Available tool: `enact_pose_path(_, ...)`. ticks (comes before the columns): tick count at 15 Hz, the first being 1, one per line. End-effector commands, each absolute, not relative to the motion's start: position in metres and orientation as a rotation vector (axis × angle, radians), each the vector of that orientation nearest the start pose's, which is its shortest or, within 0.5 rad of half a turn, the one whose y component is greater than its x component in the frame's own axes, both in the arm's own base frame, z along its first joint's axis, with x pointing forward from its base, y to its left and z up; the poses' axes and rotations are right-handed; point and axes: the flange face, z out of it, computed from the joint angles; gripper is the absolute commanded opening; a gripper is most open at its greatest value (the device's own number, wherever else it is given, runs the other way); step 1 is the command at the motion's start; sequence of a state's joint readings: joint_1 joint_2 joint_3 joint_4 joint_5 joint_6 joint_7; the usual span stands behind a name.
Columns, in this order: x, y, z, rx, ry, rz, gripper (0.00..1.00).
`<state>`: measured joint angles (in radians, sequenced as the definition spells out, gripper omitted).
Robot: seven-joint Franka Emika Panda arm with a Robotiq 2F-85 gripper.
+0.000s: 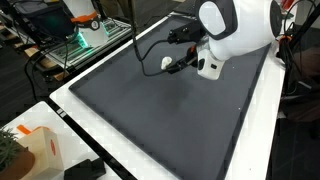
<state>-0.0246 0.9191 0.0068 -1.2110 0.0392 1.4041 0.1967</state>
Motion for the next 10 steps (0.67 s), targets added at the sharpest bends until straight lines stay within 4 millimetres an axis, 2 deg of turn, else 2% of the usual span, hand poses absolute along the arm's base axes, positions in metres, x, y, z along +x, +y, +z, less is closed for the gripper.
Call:
enact_pose_path(1, 0.67, -0.005, 0.182, -2.902, 0.371, 1.166, 1.0)
enact_pose_path(4, 0.668, -0.002, 0.199, -2.9, 0.371, 1.118, 1.0)
enact_pose_path(10, 0.63, 0.008, 0.264, -2.918, 0.294, 0.977, 1.0)
